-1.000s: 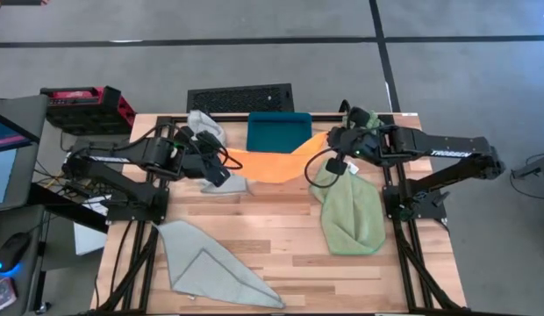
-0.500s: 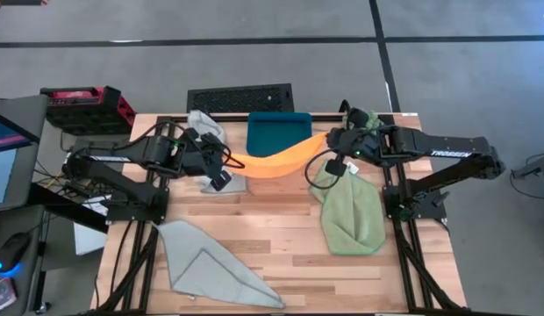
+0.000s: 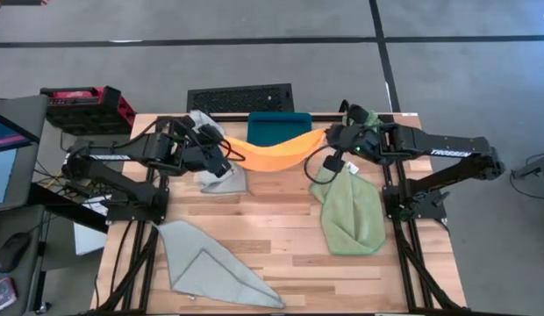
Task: Fold microfiber towels
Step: Fold the orange microfiber cloth
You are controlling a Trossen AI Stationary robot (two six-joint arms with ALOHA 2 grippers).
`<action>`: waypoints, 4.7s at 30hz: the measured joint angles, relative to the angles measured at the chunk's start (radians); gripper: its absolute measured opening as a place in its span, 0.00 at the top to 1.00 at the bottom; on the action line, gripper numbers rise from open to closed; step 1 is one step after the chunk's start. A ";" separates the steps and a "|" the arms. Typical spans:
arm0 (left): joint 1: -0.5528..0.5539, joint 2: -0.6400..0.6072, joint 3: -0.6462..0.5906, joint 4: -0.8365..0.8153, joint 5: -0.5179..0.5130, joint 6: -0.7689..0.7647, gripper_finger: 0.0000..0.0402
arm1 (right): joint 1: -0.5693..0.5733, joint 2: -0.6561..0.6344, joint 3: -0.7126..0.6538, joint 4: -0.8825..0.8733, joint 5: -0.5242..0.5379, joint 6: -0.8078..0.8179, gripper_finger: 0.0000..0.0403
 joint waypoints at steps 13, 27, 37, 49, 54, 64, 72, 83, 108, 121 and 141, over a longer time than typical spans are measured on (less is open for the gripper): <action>-0.166 0.001 -0.129 -0.012 0.247 -0.194 1.00 | 0.202 0.007 -0.100 -0.189 -0.071 0.329 0.98; -0.375 0.002 -0.360 0.170 0.478 -0.514 1.00 | 0.446 0.011 -0.286 -0.086 -0.258 0.625 0.98; -0.449 0.003 -0.565 0.448 0.577 -0.623 1.00 | 0.551 0.109 -0.432 0.137 -0.375 0.779 0.98; -0.419 0.003 -0.622 0.499 0.553 -0.635 1.00 | 0.522 0.233 -0.439 0.114 -0.395 0.776 0.98; -0.372 0.003 -0.622 0.497 0.509 -0.634 1.00 | 0.456 0.205 -0.438 0.106 -0.363 0.704 0.98; -0.268 0.003 -0.622 0.450 0.388 -0.636 1.00 | 0.259 0.217 -0.439 0.115 -0.275 0.523 0.98; -0.182 0.003 -0.622 0.428 0.340 -0.596 1.00 | 0.125 0.227 -0.439 0.118 -0.205 0.425 0.98; -0.109 0.003 -0.622 0.427 0.324 -0.539 1.00 | 0.030 0.298 -0.439 0.135 -0.195 0.333 0.98; 0.008 0.003 -0.622 0.429 0.372 -0.381 0.67 | -0.040 0.295 -0.438 0.193 -0.212 0.247 0.64; -0.095 0.003 -0.627 0.521 0.428 -0.007 0.65 | -0.008 0.293 -0.291 0.094 -0.270 0.222 0.51; -0.214 0.002 -0.931 0.952 0.409 0.209 0.65 | 0.154 0.293 -0.203 0.058 -0.273 0.229 0.52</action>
